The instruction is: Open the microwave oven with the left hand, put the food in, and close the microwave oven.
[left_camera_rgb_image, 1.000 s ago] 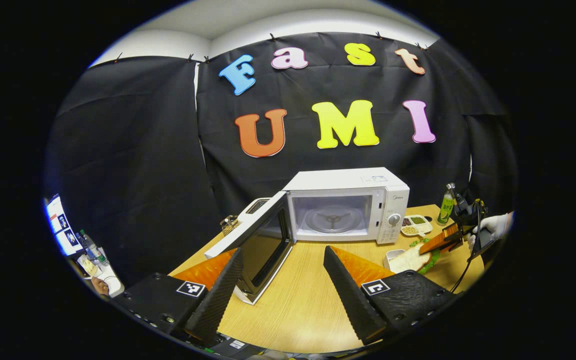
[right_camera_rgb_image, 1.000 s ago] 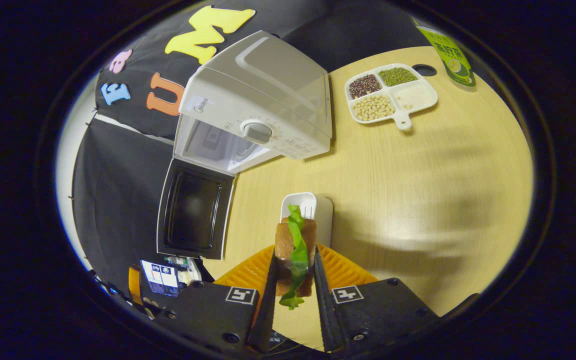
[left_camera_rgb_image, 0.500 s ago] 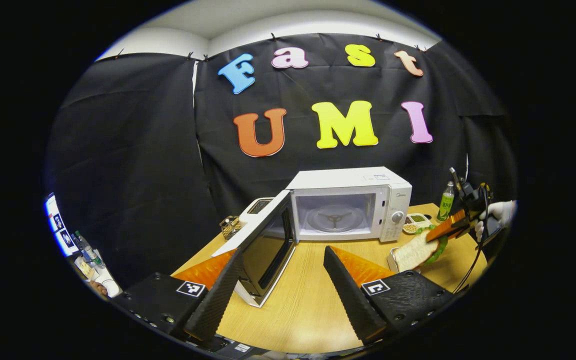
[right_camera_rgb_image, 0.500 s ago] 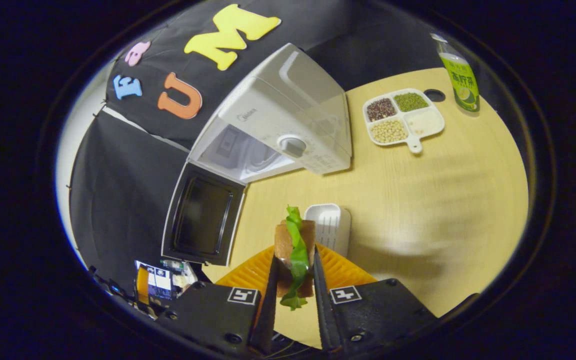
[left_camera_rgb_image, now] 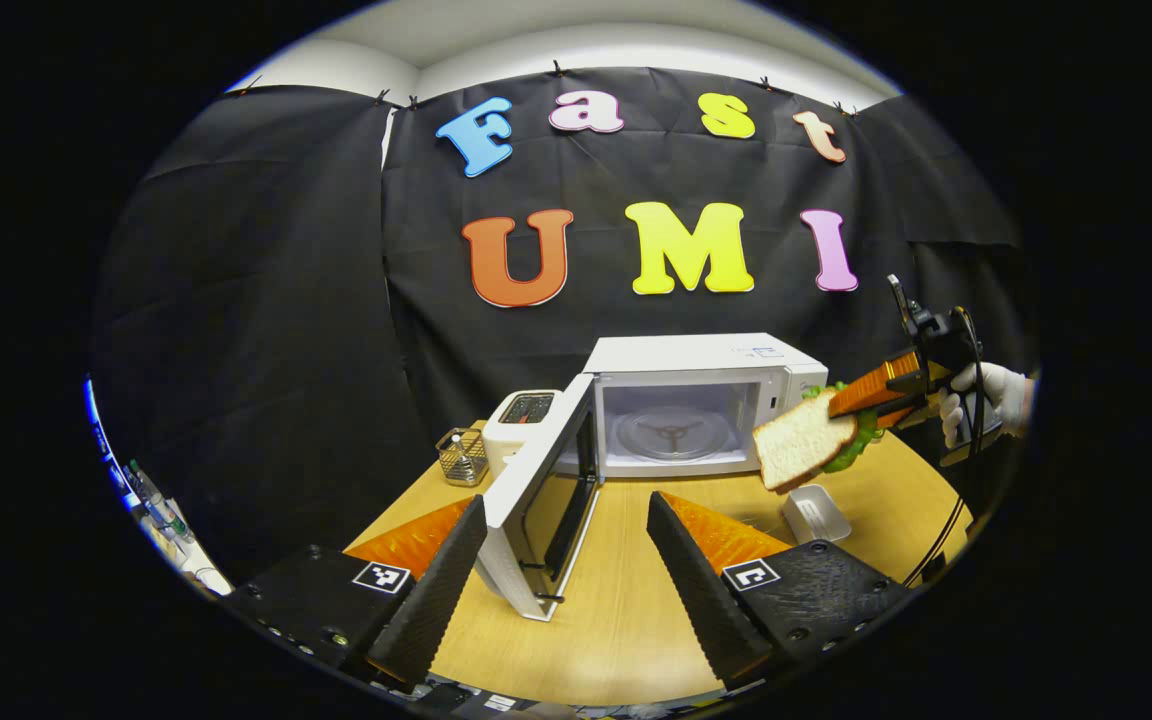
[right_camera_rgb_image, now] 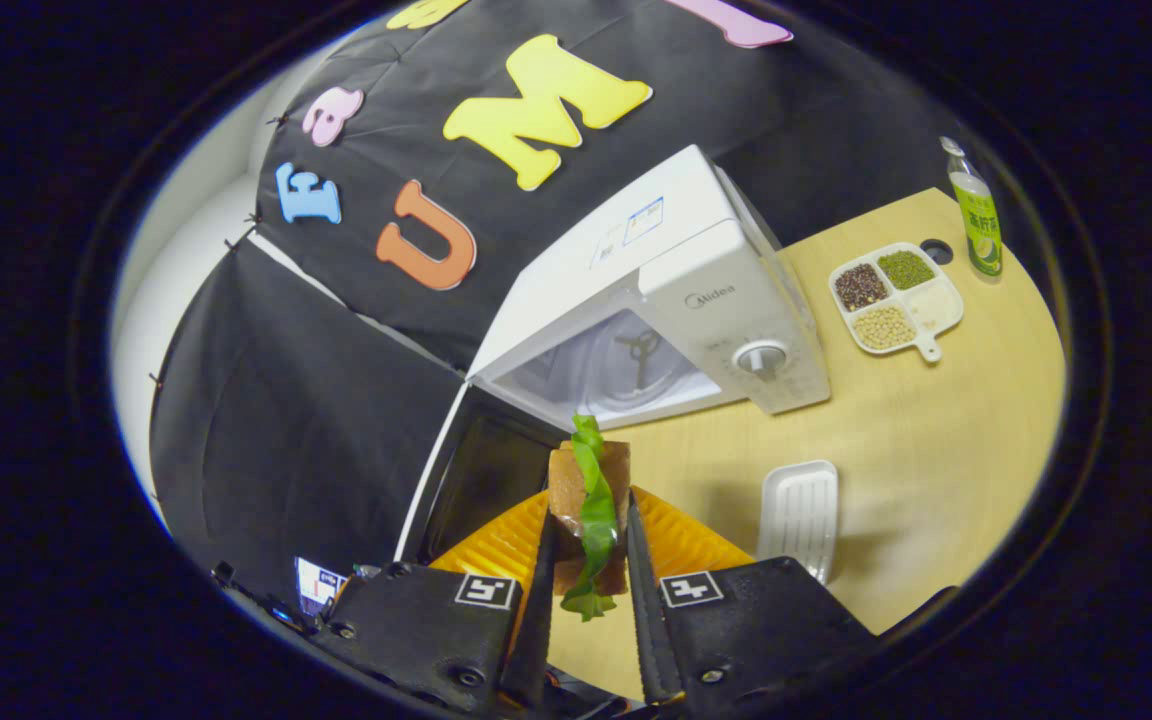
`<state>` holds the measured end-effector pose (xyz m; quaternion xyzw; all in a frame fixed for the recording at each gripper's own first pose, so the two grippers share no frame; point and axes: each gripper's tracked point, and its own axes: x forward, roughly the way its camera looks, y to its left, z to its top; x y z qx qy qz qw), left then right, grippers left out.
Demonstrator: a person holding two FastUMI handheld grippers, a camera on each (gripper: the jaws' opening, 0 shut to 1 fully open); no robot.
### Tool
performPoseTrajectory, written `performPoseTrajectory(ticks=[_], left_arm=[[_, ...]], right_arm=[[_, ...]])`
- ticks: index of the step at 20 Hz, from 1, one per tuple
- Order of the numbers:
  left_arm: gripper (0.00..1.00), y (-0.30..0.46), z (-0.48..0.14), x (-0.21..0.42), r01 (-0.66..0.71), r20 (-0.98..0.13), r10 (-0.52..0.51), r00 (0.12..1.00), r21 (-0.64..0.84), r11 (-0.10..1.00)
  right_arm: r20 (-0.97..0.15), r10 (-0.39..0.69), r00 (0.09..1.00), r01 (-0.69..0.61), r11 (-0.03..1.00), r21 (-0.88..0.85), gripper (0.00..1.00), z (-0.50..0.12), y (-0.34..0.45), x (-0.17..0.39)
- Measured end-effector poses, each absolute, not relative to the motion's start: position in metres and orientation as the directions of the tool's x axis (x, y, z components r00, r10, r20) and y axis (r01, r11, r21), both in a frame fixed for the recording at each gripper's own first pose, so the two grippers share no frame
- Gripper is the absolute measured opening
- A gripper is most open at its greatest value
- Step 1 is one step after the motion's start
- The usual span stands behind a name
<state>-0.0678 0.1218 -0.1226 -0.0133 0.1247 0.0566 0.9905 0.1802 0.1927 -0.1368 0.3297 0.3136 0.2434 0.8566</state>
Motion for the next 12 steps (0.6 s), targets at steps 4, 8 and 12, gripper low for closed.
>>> performPoseTrajectory(ticks=[4,8,12], left_arm=[[0.98,0.143,-0.125,-0.070,-0.095,-0.267,0.091,0.959,-0.003,0.995],[0.97,0.161,-0.122,-0.070,-0.086,-0.274,0.083,0.958,0.001,0.996],[0.98,0.171,-0.118,-0.067,-0.076,-0.273,0.077,0.959,0.013,0.997]], right_arm=[[-0.257,0.555,0.792,-0.174,0.608,0.775,0.39,-0.121,0.222,0.215],[-0.219,0.451,0.865,-0.122,0.613,0.781,0.39,-0.126,0.237,0.255],[-0.187,0.323,0.928,-0.057,0.618,0.784,0.39,-0.138,0.253,0.295]])
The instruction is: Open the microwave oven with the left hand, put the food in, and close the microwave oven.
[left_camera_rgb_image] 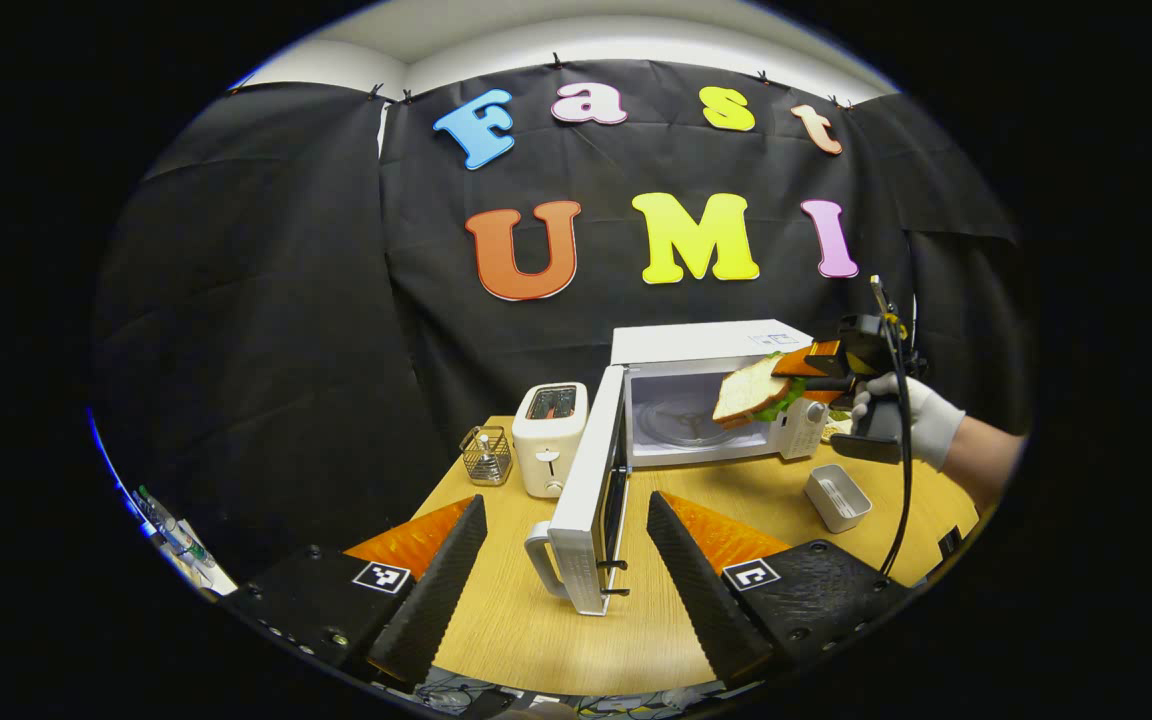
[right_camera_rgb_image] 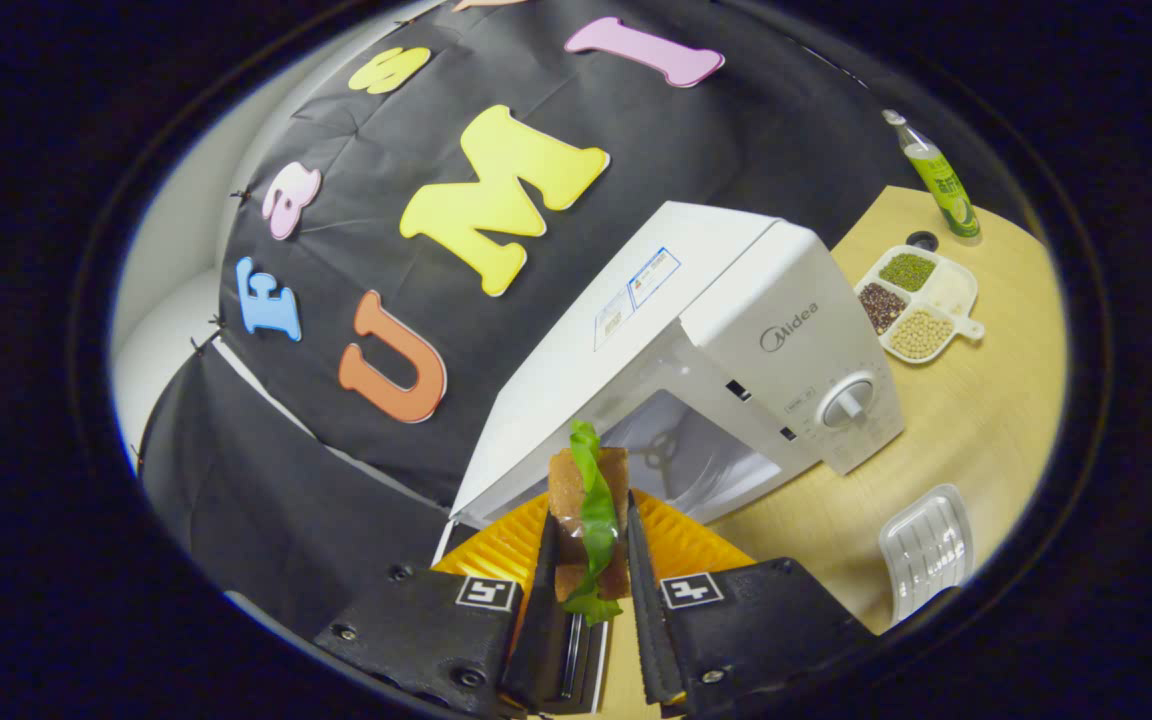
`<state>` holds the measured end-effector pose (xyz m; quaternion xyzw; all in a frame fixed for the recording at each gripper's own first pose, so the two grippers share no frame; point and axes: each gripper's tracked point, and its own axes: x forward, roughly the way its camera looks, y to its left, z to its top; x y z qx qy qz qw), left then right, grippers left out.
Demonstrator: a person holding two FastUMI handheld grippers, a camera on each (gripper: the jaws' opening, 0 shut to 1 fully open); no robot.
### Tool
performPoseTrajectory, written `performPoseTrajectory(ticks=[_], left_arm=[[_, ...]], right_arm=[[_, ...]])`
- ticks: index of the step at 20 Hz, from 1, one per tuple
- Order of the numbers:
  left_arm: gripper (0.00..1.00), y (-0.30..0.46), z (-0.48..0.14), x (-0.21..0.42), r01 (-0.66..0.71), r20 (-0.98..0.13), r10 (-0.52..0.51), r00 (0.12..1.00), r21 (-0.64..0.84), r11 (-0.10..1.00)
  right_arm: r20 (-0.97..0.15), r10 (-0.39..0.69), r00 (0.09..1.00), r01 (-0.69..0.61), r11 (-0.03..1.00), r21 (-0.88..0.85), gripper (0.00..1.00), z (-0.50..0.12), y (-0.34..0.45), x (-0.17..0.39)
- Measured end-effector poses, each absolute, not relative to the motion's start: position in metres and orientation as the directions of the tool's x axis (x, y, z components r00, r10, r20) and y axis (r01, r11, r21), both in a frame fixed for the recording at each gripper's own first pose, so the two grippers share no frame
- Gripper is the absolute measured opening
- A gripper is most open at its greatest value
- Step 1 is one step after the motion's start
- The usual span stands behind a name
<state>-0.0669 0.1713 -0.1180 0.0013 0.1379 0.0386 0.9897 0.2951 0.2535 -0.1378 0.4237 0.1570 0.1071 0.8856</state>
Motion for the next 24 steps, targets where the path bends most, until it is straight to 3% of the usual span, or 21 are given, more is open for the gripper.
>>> performPoseTrajectory(ticks=[8,16,17,18,19,20,21,22,24], left_arm=[[0.98,0.164,-0.113,-0.047,-0.028,-0.288,0.034,0.957,0.024,0.999],[0.97,0.171,-0.108,-0.035,-0.042,-0.300,0.051,0.952,0.038,0.998],[0.97,0.173,-0.108,-0.035,-0.050,-0.304,0.060,0.951,0.041,0.998],[0.97,0.174,-0.110,-0.034,-0.053,-0.308,0.062,0.949,0.037,0.998],[0.98,0.175,-0.111,-0.035,-0.056,-0.310,0.064,0.949,0.033,0.998],[0.98,0.175,-0.113,-0.033,-0.059,-0.318,0.065,0.946,0.028,0.998],[0.98,0.175,-0.115,-0.033,-0.062,-0.321,0.066,0.945,0.024,0.998],[0.97,0.175,-0.114,-0.033,-0.063,-0.320,0.066,0.945,0.019,0.998],[0.98,0.174,-0.116,-0.031,-0.068,-0.320,0.069,0.945,0.015,0.998]], right_arm=[[-0.137,0.194,0.971,-0.001,0.581,0.814,0.39,-0.181,0.309,0.376],[-0.072,0.022,0.997,0.040,0.658,0.752,0.39,-0.200,0.324,0.427],[-0.074,0.005,0.997,0.051,0.678,0.733,0.31,-0.204,0.323,0.428],[-0.080,-0.018,0.997,0.069,0.703,0.707,0.31,-0.209,0.319,0.429],[-0.100,-0.033,0.994,0.092,0.734,0.673,0.31,-0.217,0.316,0.429],[-0.123,-0.047,0.991,0.115,0.769,0.629,0.44,-0.226,0.312,0.428],[-0.124,-0.059,0.990,0.123,0.788,0.603,0.39,-0.229,0.309,0.427],[-0.132,-0.074,0.988,0.137,0.810,0.571,0.50,-0.232,0.304,0.425],[-0.141,-0.115,0.983,0.169,0.862,0.478,0.53,-0.235,0.292,0.421]])
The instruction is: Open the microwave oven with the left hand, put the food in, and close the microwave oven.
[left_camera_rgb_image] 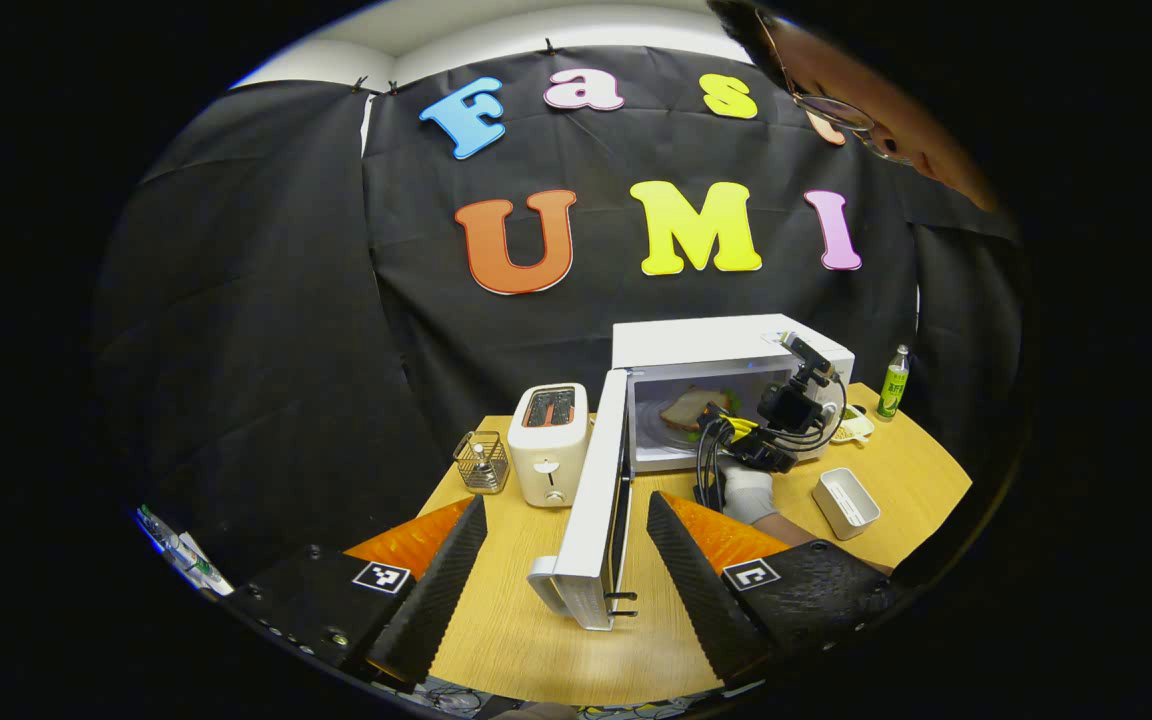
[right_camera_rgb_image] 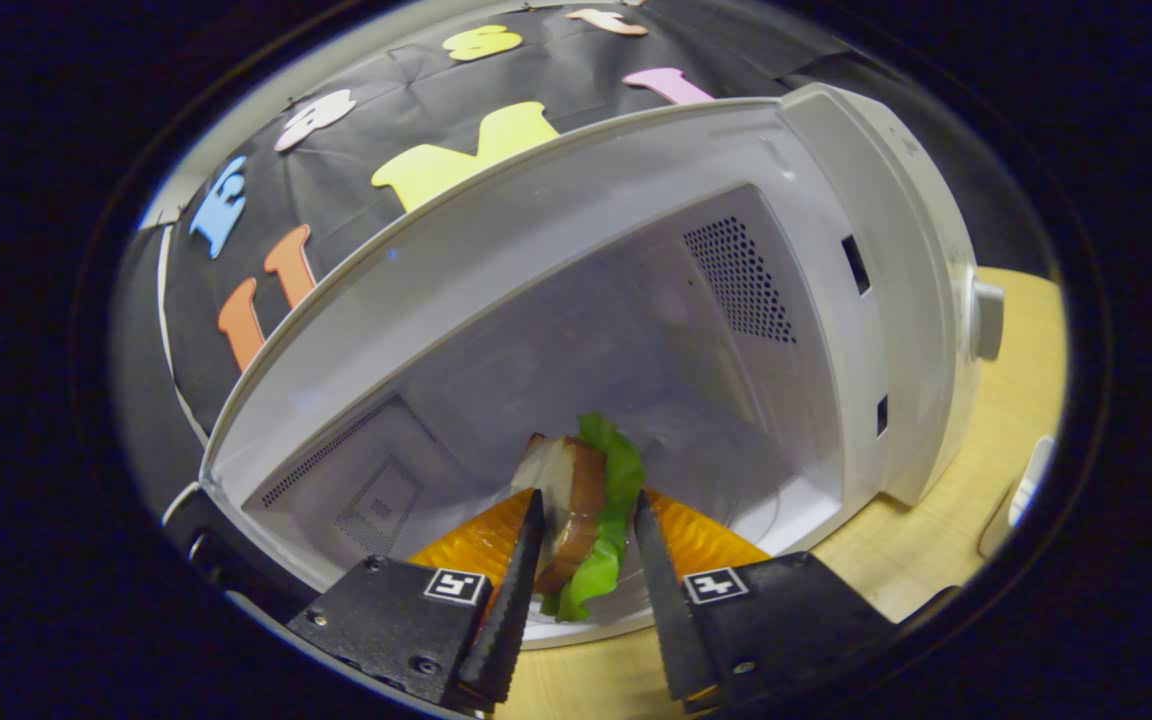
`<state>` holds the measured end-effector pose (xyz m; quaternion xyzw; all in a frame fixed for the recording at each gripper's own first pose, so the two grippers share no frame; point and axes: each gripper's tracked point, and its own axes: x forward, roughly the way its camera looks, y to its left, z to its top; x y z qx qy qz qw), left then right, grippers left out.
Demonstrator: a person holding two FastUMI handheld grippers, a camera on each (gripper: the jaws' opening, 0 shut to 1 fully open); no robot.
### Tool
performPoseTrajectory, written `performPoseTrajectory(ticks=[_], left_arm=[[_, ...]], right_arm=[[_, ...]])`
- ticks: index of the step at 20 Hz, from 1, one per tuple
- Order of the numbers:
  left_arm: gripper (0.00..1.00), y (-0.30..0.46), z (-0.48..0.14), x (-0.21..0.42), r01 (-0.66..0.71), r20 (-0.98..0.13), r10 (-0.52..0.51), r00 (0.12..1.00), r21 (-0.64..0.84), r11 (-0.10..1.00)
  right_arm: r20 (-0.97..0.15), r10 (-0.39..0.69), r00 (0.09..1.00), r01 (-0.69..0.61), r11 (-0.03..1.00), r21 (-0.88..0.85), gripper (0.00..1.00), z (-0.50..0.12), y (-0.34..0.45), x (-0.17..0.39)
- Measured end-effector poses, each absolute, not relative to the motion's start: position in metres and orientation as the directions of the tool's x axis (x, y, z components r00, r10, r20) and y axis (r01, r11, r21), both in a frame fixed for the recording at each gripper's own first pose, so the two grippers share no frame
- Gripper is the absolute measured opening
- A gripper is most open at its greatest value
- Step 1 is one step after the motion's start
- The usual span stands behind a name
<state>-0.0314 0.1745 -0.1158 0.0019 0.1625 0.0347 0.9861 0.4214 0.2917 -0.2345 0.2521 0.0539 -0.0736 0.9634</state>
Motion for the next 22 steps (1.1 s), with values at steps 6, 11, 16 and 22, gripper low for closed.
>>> performPoseTrajectory(ticks=[6,11,16,22], left_arm=[[0.97,0.162,-0.108,-0.030,-0.053,-0.292,0.053,0.955,0.006,0.999],[0.97,0.152,-0.097,-0.034,-0.035,-0.256,0.036,0.966,0.009,0.999],[0.97,0.147,-0.087,-0.042,-0.026,-0.217,0.027,0.976,0.004,1.000],[0.98,0.145,-0.075,-0.042,-0.007,-0.186,0.004,0.983,-0.016,1.000]], right_arm=[[-0.102,-0.128,0.986,0.151,0.954,0.258,0.93,-0.221,0.278,0.403],[-0.056,-0.100,0.993,0.108,0.980,0.167,0.94,-0.188,0.271,0.379],[-0.030,-0.028,0.999,0.032,0.985,0.170,0.88,-0.143,0.257,0.344],[0.000,0.059,0.998,-0.059,0.997,0.056,1.00,-0.074,0.228,0.278]])
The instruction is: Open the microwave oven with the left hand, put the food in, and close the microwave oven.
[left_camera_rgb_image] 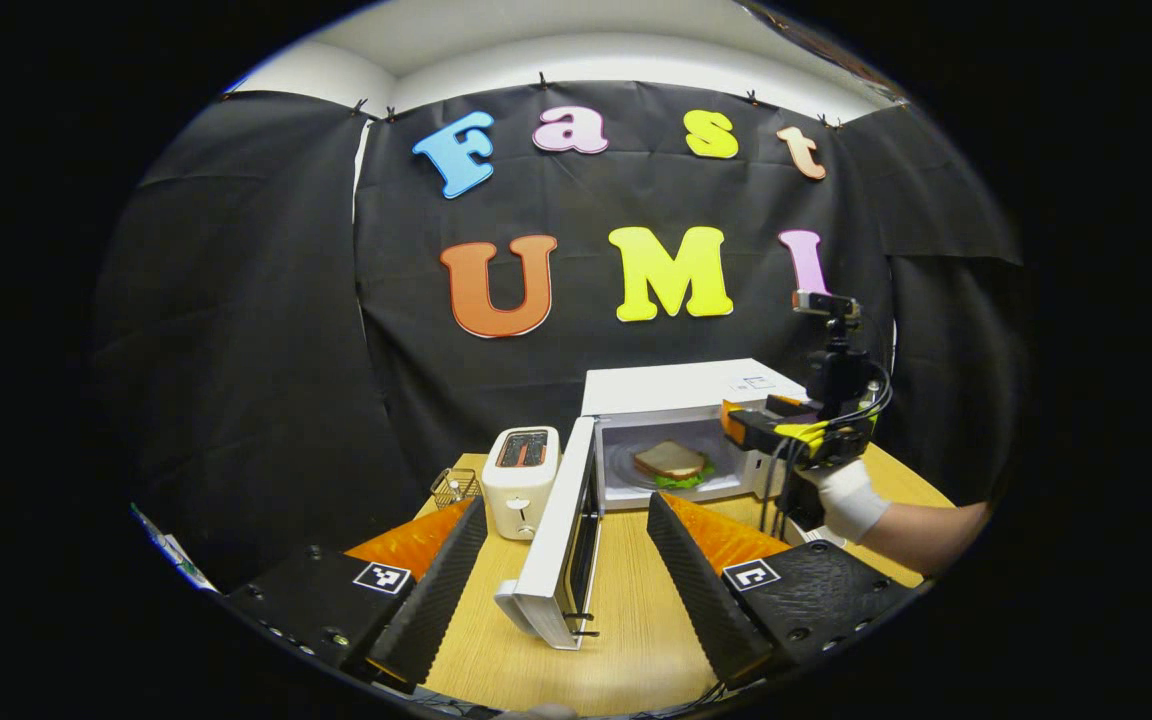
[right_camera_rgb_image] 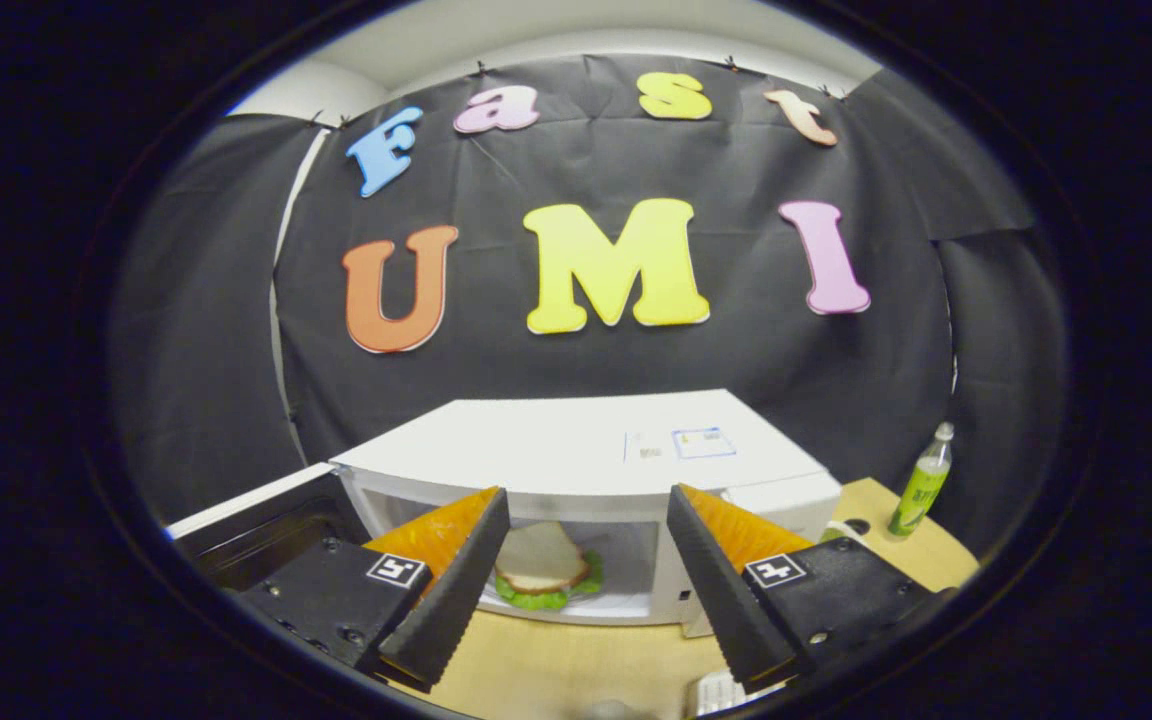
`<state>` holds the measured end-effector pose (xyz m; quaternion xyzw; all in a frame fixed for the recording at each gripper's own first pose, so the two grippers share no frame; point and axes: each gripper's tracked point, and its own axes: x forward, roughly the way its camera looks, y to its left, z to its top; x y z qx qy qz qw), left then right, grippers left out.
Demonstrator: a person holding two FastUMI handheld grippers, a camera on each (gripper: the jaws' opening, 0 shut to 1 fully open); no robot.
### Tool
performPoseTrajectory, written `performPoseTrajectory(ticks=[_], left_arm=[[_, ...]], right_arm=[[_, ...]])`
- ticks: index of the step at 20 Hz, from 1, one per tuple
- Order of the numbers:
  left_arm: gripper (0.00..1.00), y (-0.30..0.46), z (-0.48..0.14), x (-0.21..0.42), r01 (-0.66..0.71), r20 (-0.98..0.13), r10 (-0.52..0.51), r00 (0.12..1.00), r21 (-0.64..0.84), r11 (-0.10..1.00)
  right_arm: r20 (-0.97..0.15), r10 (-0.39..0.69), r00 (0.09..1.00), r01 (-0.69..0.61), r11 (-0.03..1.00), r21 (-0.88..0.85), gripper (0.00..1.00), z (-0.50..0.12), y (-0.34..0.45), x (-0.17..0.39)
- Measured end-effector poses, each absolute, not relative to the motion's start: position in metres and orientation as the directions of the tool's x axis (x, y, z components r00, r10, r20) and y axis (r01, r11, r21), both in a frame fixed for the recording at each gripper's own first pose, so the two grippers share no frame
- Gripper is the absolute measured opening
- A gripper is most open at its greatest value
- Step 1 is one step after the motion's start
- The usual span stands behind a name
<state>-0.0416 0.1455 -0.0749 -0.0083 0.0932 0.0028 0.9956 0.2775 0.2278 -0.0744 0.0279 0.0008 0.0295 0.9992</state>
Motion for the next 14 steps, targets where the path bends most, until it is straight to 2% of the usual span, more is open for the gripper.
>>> performPoseTrajectory(ticks=[1,2,3,5,6,7,10,11,12,13,14], left_arm=[[0.98,0.147,-0.074,-0.040,-0.004,-0.180,0.001,0.984,-0.013,1.000],[0.97,0.147,-0.073,-0.040,0.000,-0.173,-0.003,0.985,-0.014,1.000],[0.97,0.148,-0.071,-0.037,0.003,-0.165,-0.005,0.986,-0.016,1.000],[0.97,0.149,-0.069,-0.031,0.008,-0.153,-0.010,0.988,-0.017,1.000],[0.97,0.150,-0.071,-0.028,0.009,-0.150,-0.012,0.989,-0.017,1.000],[0.98,0.151,-0.070,-0.027,0.011,-0.142,-0.014,0.990,-0.017,1.000],[0.97,0.157,-0.070,-0.019,0.007,-0.128,-0.009,0.992,-0.016,1.000],[0.97,0.160,-0.071,-0.016,0.003,-0.128,-0.005,0.992,-0.017,1.000],[0.97,0.164,-0.072,-0.014,-0.005,-0.126,0.003,0.992,-0.019,1.000],[0.97,0.167,-0.073,-0.012,-0.013,-0.124,0.010,0.992,-0.021,1.000],[0.98,0.173,-0.072,-0.010,-0.026,-0.118,0.023,0.993,-0.023,0.999]], right_arm=[[0.008,0.064,0.998,-0.064,0.997,0.039,0.95,-0.064,0.221,0.266],[0.011,0.068,0.998,-0.068,0.997,0.032,0.95,-0.054,0.214,0.254],[0.014,0.069,0.998,-0.069,0.997,0.024,1.00,-0.045,0.206,0.242],[0.016,0.068,0.998,-0.068,0.997,0.025,1.00,-0.029,0.191,0.220],[0.017,0.079,0.997,-0.080,0.997,0.021,0.95,-0.022,0.185,0.209],[0.014,0.083,0.996,-0.083,0.996,0.020,0.94,-0.017,0.177,0.198],[0.004,0.068,0.998,-0.068,0.998,-0.005,0.94,-0.006,0.151,0.169],[0.005,0.058,0.998,-0.058,0.998,-0.009,1.00,-0.002,0.143,0.160],[0.000,0.048,0.999,-0.048,0.999,-0.001,1.00,0.000,0.135,0.151],[0.001,0.041,0.999,-0.041,0.999,0.005,0.95,0.002,0.127,0.143],[-0.002,0.028,1.000,-0.028,1.000,0.003,0.95,0.003,0.119,0.136]])
